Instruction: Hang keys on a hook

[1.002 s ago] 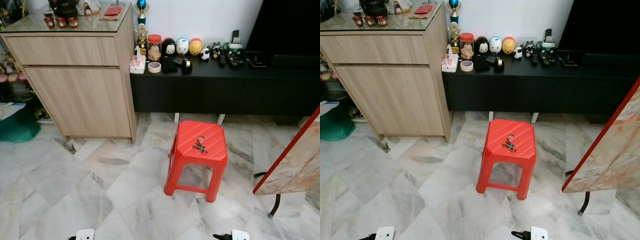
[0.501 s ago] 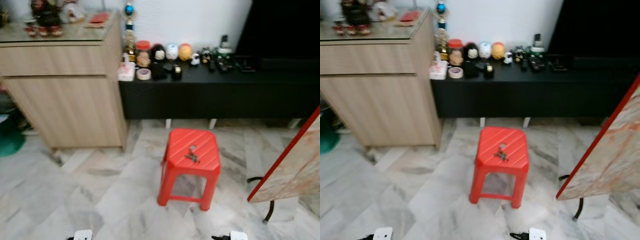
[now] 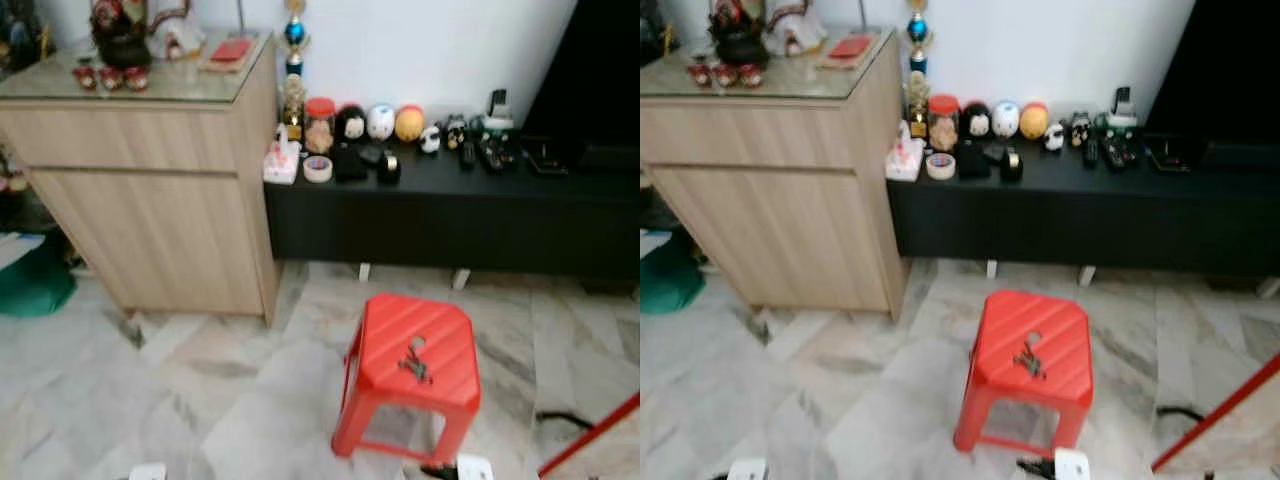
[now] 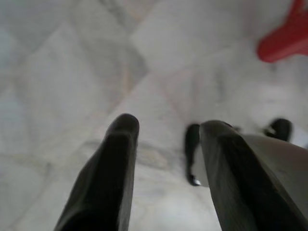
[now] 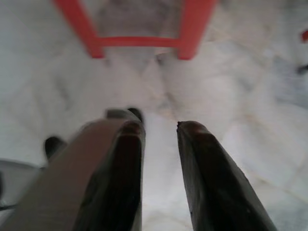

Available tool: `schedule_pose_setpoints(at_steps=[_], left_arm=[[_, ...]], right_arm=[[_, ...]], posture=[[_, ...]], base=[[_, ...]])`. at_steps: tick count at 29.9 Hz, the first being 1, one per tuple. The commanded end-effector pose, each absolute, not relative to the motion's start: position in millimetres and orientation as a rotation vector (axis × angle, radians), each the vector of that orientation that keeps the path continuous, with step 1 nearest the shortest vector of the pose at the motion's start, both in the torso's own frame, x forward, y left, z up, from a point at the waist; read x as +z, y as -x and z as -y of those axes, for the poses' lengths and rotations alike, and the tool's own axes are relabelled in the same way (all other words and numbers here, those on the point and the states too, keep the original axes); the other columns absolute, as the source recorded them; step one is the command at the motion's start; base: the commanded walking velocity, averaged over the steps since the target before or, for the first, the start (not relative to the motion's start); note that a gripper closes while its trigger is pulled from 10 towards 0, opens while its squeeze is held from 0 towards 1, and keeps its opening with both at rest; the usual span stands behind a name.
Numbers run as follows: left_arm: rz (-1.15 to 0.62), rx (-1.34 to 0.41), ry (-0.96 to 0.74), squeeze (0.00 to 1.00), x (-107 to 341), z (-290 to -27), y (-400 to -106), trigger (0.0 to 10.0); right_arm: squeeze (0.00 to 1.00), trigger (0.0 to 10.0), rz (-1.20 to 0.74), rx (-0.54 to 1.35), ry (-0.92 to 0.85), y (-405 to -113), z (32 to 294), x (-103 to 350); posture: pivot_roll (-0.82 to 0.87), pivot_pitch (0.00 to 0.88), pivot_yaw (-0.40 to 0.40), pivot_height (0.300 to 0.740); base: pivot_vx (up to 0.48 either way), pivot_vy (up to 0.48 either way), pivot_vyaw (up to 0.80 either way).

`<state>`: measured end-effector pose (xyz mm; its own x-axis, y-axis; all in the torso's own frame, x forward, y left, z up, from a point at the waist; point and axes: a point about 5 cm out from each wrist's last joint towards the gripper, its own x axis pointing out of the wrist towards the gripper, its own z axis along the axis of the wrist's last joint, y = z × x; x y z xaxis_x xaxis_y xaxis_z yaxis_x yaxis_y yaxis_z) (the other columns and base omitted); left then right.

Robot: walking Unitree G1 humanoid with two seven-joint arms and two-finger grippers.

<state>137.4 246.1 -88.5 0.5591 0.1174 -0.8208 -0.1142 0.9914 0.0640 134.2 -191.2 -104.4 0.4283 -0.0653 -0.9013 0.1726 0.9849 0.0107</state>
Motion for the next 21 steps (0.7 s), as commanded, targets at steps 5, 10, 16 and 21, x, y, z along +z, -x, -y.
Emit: schedule_pose_setpoints(at_steps=[5,10,16,21], left_arm=[[-0.981,0.145,0.003,0.00,-90.1,-247.8,-131.5,10.0],[-0.980,0.145,0.003,0.00,-90.0,-247.6,-132.0,10.0],[-0.979,0.140,-0.013,0.00,-89.9,-242.8,-137.0,10.0],[-0.966,0.156,-0.009,0.00,-89.1,-243.2,-138.8,10.0]], right_arm=[[0.00,10.0,-1.116,-0.156,-0.114,-135.2,191.2,-104.1],[0.00,10.0,-1.114,-0.163,-0.117,-135.5,191.6,-103.9],[0.00,10.0,-1.110,-0.168,-0.125,-136.2,191.8,-103.6],[0.00,10.0,-1.098,-0.204,-0.148,-136.8,193.0,-103.2]], posture=[[0.05,0.000,-0.028,0.713],[0.05,0.000,-0.030,0.713],[0.05,0.000,-0.032,0.713],[0.06,0.000,-0.037,0.713]], base=[[0.356,0.000,0.00],[0.349,0.000,0.00],[0.047,0.000,0.00],[0.000,0.000,0.00]])
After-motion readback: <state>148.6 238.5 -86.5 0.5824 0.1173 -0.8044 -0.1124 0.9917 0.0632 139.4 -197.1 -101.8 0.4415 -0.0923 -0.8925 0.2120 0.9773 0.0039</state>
